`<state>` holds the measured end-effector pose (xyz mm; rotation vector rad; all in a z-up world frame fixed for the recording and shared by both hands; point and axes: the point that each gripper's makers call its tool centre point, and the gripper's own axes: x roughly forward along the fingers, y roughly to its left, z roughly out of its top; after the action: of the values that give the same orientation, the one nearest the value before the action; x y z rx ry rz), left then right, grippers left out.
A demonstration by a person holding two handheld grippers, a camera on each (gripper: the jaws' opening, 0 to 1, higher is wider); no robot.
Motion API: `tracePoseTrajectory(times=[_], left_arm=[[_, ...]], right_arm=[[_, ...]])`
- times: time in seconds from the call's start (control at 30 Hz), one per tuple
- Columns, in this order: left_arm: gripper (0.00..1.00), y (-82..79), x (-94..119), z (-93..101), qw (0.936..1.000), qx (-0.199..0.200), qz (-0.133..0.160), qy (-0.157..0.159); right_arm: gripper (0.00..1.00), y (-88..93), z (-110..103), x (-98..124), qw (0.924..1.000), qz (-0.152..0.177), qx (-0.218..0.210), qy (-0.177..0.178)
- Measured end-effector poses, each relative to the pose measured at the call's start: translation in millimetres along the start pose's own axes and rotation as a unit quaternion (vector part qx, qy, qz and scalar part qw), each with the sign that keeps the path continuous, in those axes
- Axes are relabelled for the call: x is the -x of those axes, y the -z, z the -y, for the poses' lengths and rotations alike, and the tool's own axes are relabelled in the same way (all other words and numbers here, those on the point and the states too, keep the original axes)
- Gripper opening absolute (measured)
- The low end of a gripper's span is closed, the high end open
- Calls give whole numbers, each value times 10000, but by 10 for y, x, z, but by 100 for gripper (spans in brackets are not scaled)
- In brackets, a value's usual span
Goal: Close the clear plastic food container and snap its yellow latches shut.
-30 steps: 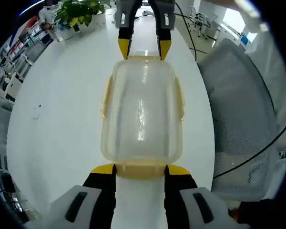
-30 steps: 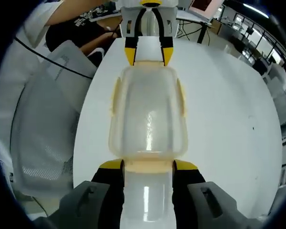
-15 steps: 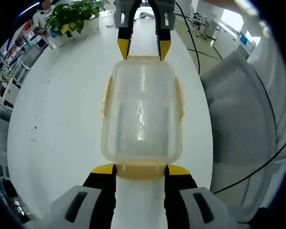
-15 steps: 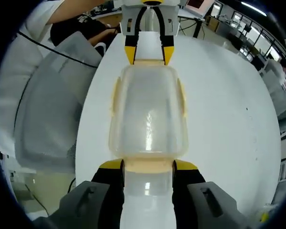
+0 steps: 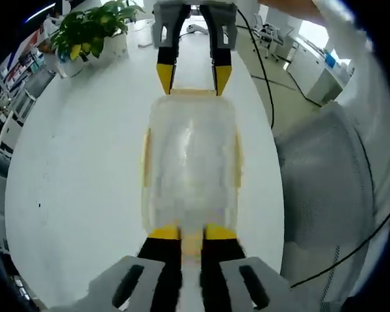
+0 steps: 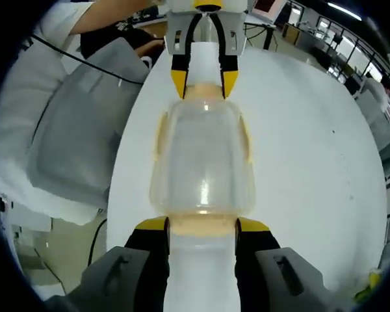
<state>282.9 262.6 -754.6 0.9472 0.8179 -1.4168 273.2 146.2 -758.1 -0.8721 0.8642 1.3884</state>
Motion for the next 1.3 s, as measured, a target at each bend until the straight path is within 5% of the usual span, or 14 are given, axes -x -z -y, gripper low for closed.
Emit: tracePoseTrajectory(times=[0.03,0.07,0.3,0.57,0.8,1.3], left_arm=[[0,-80,-12,-146,9989,102,221,-402],[0,-24,-4,-204,9988,106,-7,-484],[4,356,-42,-121,9964,112,-749,-393],[5,282,-29,-104,9973,242,-597,-356],[10,385,-53,-85,9958,241,-825,-331],[10,367,-80,-30,9959,219,-833,-272]], right_arm=[[35,12,4,-5,10000,-37,42,15],[35,33,6,-21,10000,-70,56,2],[35,186,6,-43,9999,-118,28,-29],[35,206,27,-36,10000,-42,2,-90],[35,301,26,-30,9999,-95,-20,-95],[35,358,7,-3,9999,-107,-76,-91]])
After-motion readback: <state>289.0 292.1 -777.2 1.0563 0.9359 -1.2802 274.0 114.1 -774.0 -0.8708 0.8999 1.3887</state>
